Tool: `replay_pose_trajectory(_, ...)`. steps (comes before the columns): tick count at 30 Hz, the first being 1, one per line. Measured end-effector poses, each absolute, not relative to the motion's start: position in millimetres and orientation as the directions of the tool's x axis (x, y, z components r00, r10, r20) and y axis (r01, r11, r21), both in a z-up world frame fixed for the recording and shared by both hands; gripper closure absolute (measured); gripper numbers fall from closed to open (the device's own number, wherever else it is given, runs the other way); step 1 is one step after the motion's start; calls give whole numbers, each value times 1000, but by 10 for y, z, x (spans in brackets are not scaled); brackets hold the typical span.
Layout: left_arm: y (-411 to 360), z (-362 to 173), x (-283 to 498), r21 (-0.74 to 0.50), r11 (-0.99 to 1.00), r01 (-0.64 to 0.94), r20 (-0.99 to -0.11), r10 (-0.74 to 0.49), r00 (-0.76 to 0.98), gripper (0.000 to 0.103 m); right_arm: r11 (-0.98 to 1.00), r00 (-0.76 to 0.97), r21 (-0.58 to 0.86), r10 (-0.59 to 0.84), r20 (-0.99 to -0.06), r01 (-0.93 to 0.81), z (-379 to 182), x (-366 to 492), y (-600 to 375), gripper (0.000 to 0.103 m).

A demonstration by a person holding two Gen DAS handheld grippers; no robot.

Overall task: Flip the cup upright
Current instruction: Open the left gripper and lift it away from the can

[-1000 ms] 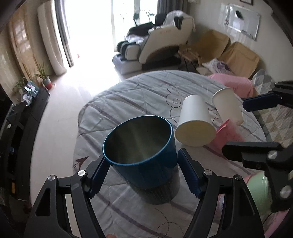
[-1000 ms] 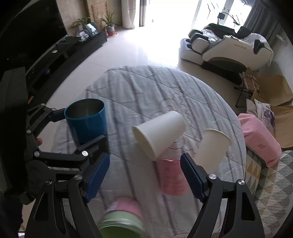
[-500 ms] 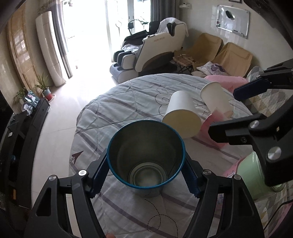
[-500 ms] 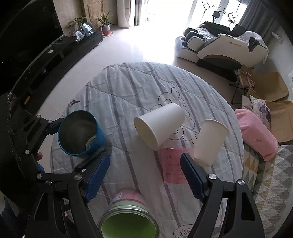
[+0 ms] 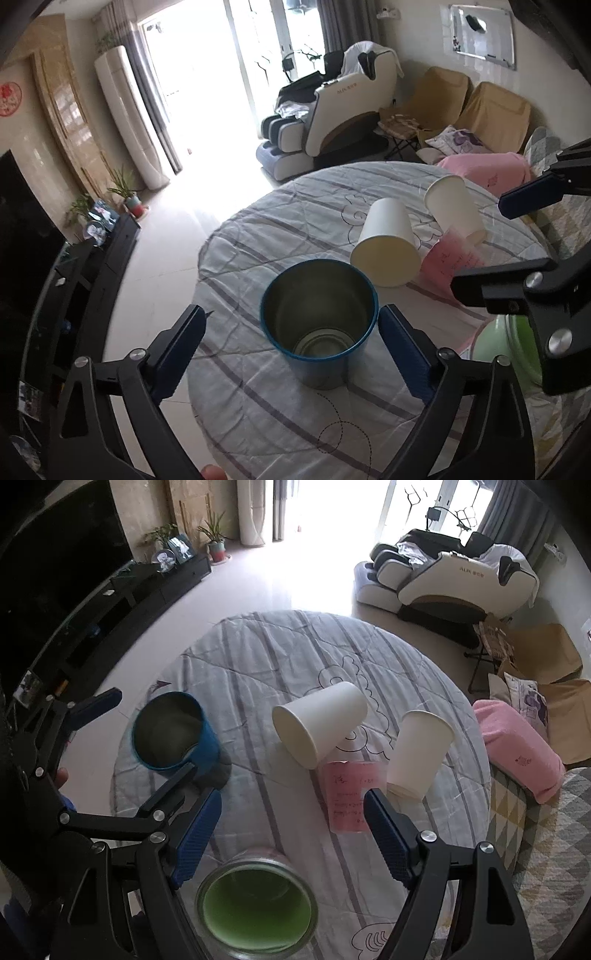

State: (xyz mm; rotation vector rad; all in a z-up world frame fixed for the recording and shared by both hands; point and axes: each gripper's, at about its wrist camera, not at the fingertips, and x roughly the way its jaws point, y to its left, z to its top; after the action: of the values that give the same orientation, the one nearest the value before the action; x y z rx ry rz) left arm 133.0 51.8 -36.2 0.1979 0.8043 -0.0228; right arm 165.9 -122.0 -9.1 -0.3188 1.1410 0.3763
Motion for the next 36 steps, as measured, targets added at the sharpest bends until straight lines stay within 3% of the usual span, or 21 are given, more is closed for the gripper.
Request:
replay_pose_trajectory(24, 468, 375, 462, 248, 966, 65, -608, 103, 787, 2, 870, 499, -97, 184, -847, -484, 424, 956, -1344, 22)
replay_pose_trajectory(36, 218, 633, -224, 189, 979, 71, -560, 48, 827, 0, 899, 588, -76, 215, -780, -431, 580, 213, -1726, 22)
